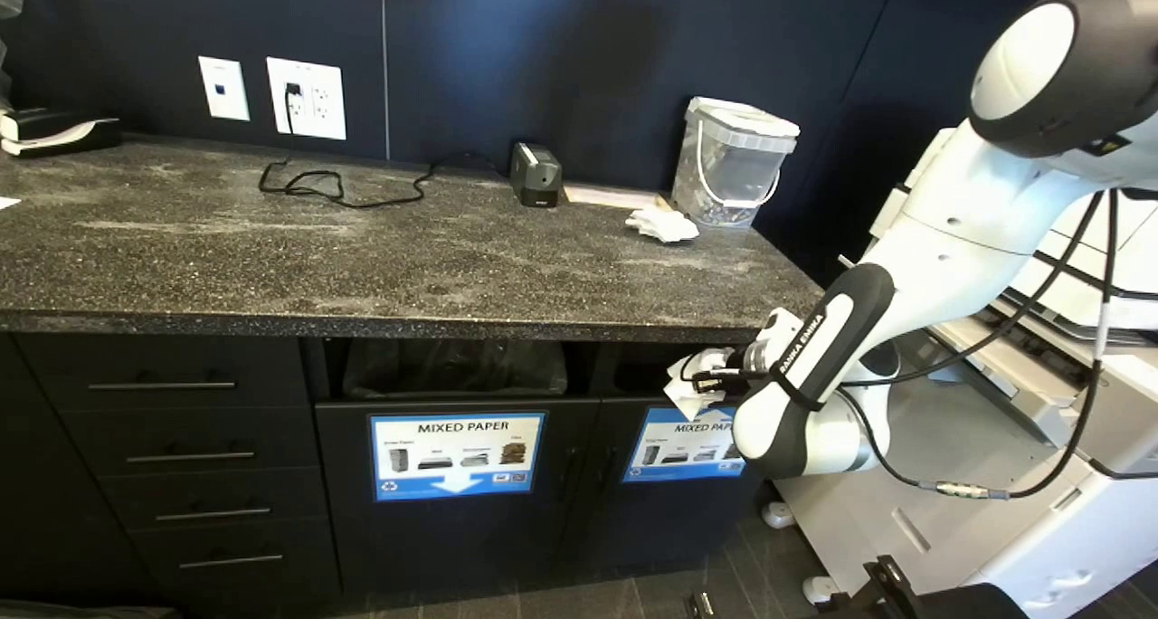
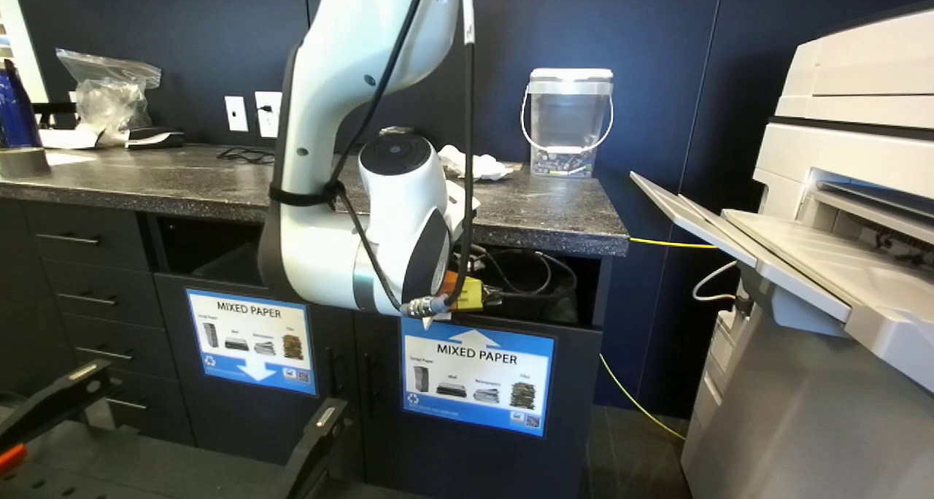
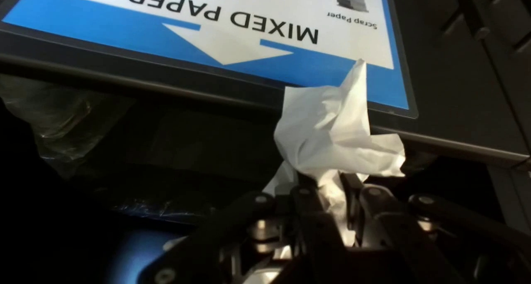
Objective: Put the white pieces of papers in the right bin
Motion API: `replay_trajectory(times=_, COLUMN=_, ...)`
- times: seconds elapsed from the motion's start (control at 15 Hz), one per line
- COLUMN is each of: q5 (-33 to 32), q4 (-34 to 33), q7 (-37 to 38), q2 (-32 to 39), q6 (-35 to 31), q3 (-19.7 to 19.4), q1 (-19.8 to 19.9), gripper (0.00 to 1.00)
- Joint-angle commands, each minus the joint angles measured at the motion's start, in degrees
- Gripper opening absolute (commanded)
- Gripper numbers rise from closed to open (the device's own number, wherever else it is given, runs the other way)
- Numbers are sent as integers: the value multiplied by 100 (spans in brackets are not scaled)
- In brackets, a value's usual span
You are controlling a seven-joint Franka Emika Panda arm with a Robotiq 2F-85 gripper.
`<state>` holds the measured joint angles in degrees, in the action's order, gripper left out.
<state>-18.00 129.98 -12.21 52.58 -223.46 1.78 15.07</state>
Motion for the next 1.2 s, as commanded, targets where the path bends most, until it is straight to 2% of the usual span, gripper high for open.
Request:
replay_trajectory(times=0.0, q5=-188, q4=-861, q7=257, q2=763, q6=-526, q3=-92, q1=-65, gripper=19)
replay_trajectory(times=0.6, q5=-306, q4=-2031, q7=531, q2=1651, q6=-1172, q3=-187, q1=-116, gripper=19)
replay_trajectory(times=1.13, q5=-344, q4=-2622, q7=799, q2=2027, q6=-1183, q3=-206, q1=-180, gripper=19)
